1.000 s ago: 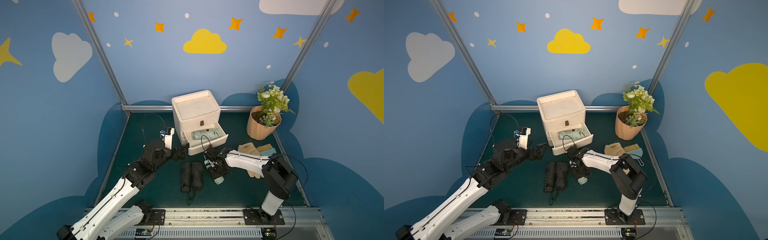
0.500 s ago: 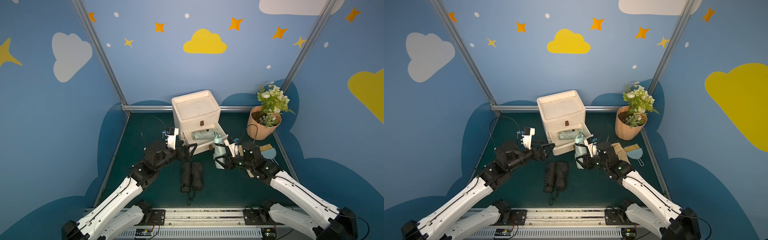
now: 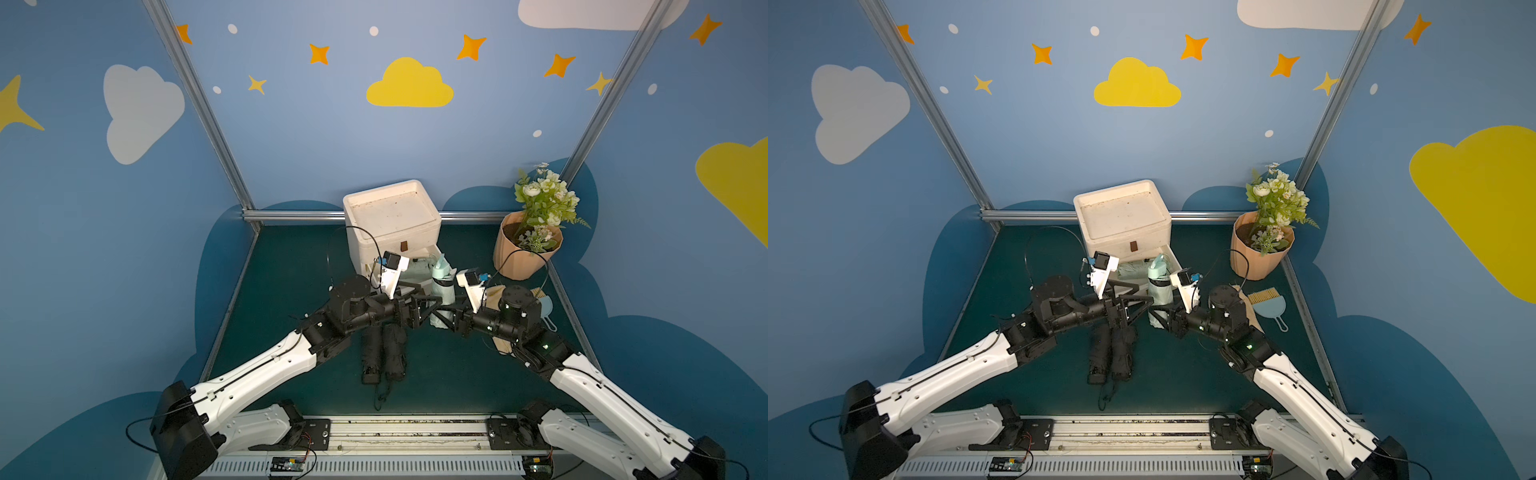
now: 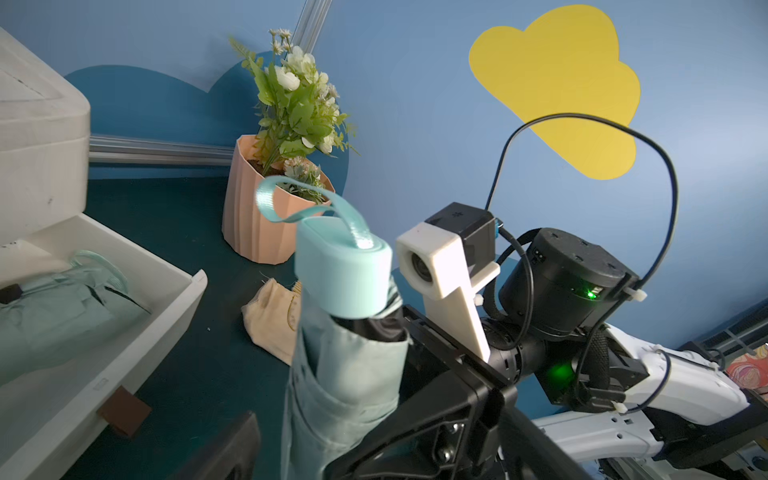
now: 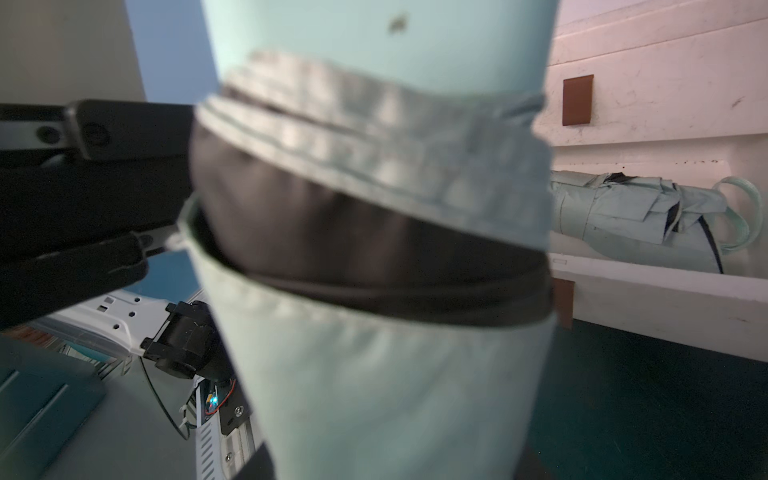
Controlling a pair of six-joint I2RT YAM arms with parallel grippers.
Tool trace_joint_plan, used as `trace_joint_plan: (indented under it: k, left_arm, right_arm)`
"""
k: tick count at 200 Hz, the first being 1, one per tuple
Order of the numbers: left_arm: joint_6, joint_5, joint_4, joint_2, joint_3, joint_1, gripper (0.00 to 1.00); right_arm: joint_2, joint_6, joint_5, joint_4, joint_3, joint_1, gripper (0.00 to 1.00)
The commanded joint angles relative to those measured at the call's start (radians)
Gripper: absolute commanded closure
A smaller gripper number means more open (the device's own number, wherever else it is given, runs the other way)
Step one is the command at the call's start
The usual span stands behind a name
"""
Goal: Place the umbrella in the drawer by color
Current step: Pick up the umbrella from the center of the board.
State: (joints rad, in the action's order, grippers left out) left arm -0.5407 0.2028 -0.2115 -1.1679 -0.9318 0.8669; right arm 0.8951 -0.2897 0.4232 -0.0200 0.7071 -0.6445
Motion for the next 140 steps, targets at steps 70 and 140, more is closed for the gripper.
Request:
trace_joint_plan:
  k: [70, 140]
  left_arm:
    - [0.075, -0.389, 0.060, -0.182, -0.164, 0.135, 0.34]
    - [0.048, -0.388, 0.106, -0.222, -0.210, 0.142, 0.72]
  right_arm:
    - [0.012, 0.096, -0.107, 0.011, 0.080, -0.073, 0.60]
    - [0.018, 0.076, -0.195, -0.002, 0.082, -0.080, 0.54]
